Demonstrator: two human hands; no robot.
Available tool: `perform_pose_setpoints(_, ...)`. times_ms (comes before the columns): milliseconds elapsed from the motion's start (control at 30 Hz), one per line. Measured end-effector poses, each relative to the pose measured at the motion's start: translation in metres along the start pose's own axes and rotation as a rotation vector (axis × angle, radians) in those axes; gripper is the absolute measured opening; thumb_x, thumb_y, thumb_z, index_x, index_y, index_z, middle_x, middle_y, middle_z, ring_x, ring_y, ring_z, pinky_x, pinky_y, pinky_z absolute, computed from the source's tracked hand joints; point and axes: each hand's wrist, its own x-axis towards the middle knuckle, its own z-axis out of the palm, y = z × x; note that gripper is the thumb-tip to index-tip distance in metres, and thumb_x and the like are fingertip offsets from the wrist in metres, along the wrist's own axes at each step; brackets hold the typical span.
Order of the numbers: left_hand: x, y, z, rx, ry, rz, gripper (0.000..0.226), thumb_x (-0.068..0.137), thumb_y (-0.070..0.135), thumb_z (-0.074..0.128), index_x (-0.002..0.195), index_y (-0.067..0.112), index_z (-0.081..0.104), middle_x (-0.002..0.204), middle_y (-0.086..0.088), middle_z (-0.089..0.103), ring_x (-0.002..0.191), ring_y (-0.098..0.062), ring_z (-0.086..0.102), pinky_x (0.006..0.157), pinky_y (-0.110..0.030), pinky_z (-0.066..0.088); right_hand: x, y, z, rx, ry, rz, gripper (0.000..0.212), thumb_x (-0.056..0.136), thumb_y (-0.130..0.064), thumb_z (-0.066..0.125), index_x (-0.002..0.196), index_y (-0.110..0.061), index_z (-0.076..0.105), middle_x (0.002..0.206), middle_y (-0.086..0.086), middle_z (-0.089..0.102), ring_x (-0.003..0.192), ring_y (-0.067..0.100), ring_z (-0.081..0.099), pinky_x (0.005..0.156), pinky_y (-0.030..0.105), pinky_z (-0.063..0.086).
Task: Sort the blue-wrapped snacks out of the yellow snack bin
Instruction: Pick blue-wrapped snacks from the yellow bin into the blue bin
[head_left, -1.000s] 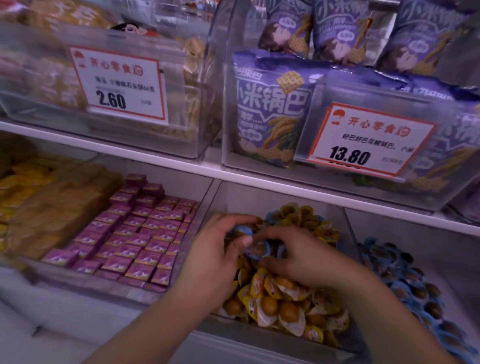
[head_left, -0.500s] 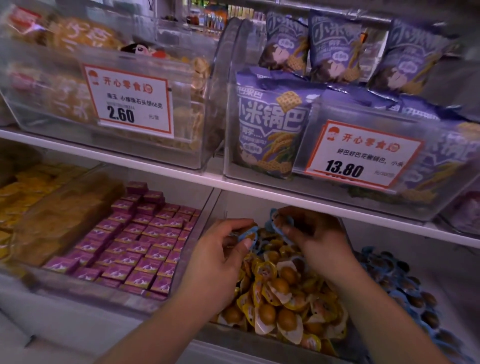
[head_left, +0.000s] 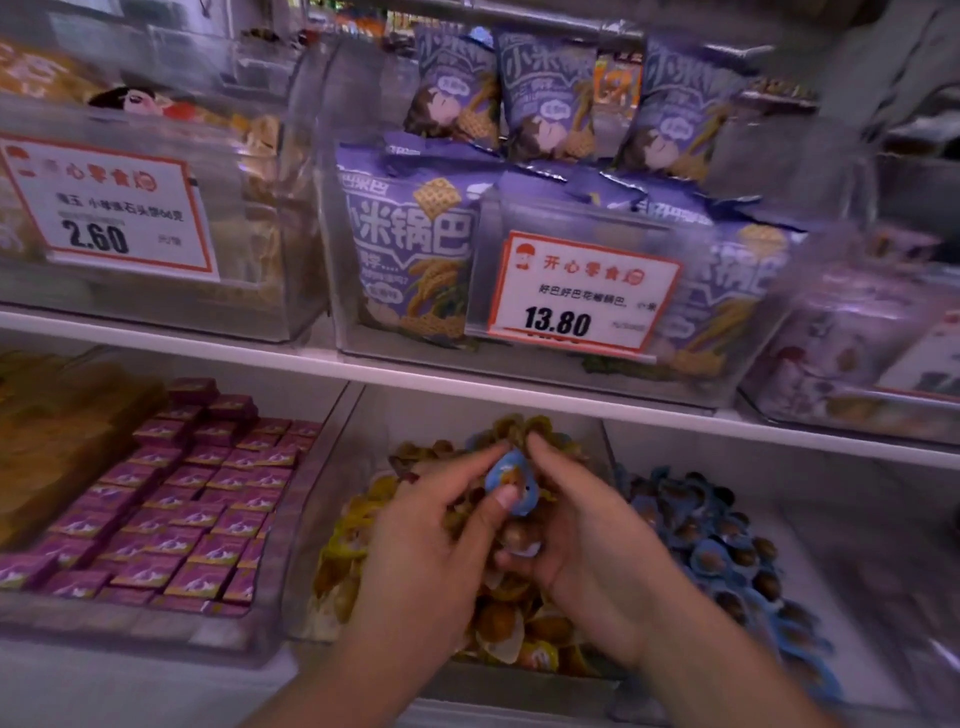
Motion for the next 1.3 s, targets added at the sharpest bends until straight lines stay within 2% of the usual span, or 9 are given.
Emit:
perform_pose_setpoints(167, -0.001, 0.001, 0.019, 0.158, -0.201, 0.102, 0.041, 0.094, 0.046, 0.049, 0.133, 0.035, 0.058, 0.142, 0.016, 0.049, 0.133, 0.0, 0.042, 0.111, -0.017, 0.031, -0.02, -0.008, -0.018, -0.003, 0.156, -0.09, 0.028, 0.091, -0.027, 0.063, 0.109, -0.008, 0.072, 0.079, 0.01, 0.064, 0.053, 0.015, 0.058, 0.041, 0.025, 0.043)
perform_pose_setpoints(300, 0.001, -0.001, 0.022, 0.034, -0.175, 0.142, 0.041, 0.1, 0.046, 0.038, 0.132, 0.031, 0.058, 0.136, 0.015, 0.055, 0.13, -0.006, 0.05, 0.108, -0.024, 0.038, -0.039, -0.021, -0.039, -0.007, 0.169, -0.175, 0.028, 0.088, -0.027, 0.066, 0.108, -0.008, 0.074, 0.069, 0.011, 0.061, 0.055, 0.02, 0.063, 0.037, 0.024, 0.038)
perform_pose_setpoints(400, 0.008, -0.011, 0.018, 0.227, -0.248, 0.171, 0.039, 0.098, 0.046, 0.04, 0.128, 0.031, 0.06, 0.132, 0.02, 0.056, 0.126, -0.003, 0.052, 0.103, -0.028, 0.042, -0.053, -0.037, -0.061, -0.119, 0.189, -0.244, 0.018, 0.09, -0.032, 0.066, 0.092, -0.019, 0.078, 0.074, 0.012, 0.065, 0.056, 0.022, 0.064, 0.039, 0.025, 0.041)
perform_pose_setpoints(567, 0.008, -0.025, 0.014, 0.729, -0.557, 0.176, 0.067, 0.091, 0.069, 0.017, 0.139, 0.037, 0.052, 0.149, 0.021, 0.041, 0.142, -0.005, 0.032, 0.114, -0.035, 0.033, -0.059, -0.061, -0.118, -0.489, 0.492, -0.251, 0.024, 0.088, -0.036, 0.068, 0.096, -0.015, 0.077, 0.093, 0.008, 0.076, 0.089, 0.027, 0.072, 0.071, 0.041, 0.06)
perform_pose_setpoints(733, 0.011, -0.026, 0.01, 0.719, -0.598, 0.142, 0.07, 0.089, 0.073, 0.018, 0.136, 0.037, 0.055, 0.148, 0.019, 0.044, 0.143, -0.003, 0.03, 0.115, -0.037, 0.032, -0.057, -0.071, -0.152, -0.82, 0.538, -0.045, 0.042, 0.101, -0.044, 0.047, 0.095, -0.015, 0.077, 0.094, 0.001, 0.078, 0.091, 0.011, 0.072, 0.078, 0.025, 0.05)
perform_pose_setpoints(900, 0.01, -0.023, -0.001, 0.76, -0.604, 0.132, 0.064, 0.089, 0.069, 0.024, 0.129, 0.037, 0.061, 0.141, 0.017, 0.051, 0.133, -0.008, 0.045, 0.108, -0.038, 0.039, -0.041, -0.074, -0.139, -0.625, 0.613, -0.349, 0.028, 0.1, -0.022, 0.052, 0.095, -0.008, 0.075, 0.082, 0.002, 0.078, 0.078, 0.007, 0.073, 0.061, 0.008, 0.048)
perform_pose_setpoints(967, 0.01, -0.022, -0.008, 0.816, -0.606, 0.137, 0.059, 0.089, 0.067, 0.027, 0.13, 0.039, 0.059, 0.141, 0.018, 0.051, 0.128, -0.01, 0.05, 0.106, -0.037, 0.04, -0.037, -0.069, -0.128, -0.771, 0.627, -0.502, 0.022, 0.096, -0.011, 0.054, 0.091, -0.013, 0.075, 0.078, -0.008, 0.077, 0.075, -0.004, 0.069, 0.065, 0.005, 0.046)
perform_pose_setpoints(1133, 0.004, -0.021, -0.028, 0.872, -0.55, 0.125, 0.047, 0.088, 0.059, 0.037, 0.123, 0.039, 0.06, 0.121, 0.014, 0.062, 0.103, -0.018, 0.063, 0.092, -0.039, 0.047, -0.022, -0.045, -0.08, -1.217, 0.405, -0.722, 0.017, 0.096, -0.023, 0.055, 0.097, -0.035, 0.068, 0.1, -0.017, 0.072, 0.097, -0.004, 0.064, 0.086, 0.012, 0.047)
perform_pose_setpoints(1300, 0.0, -0.027, -0.041, 0.956, -0.443, 0.032, 0.048, 0.087, 0.063, 0.034, 0.116, 0.034, 0.06, 0.113, 0.013, 0.062, 0.096, -0.019, 0.061, 0.09, -0.036, 0.045, 0.044, -0.04, -0.018, -1.686, 0.052, -0.516, 0.033, 0.095, -0.034, 0.047, 0.125, -0.037, 0.06, 0.13, -0.014, 0.062, 0.12, 0.006, 0.055, 0.104, 0.019, 0.039)
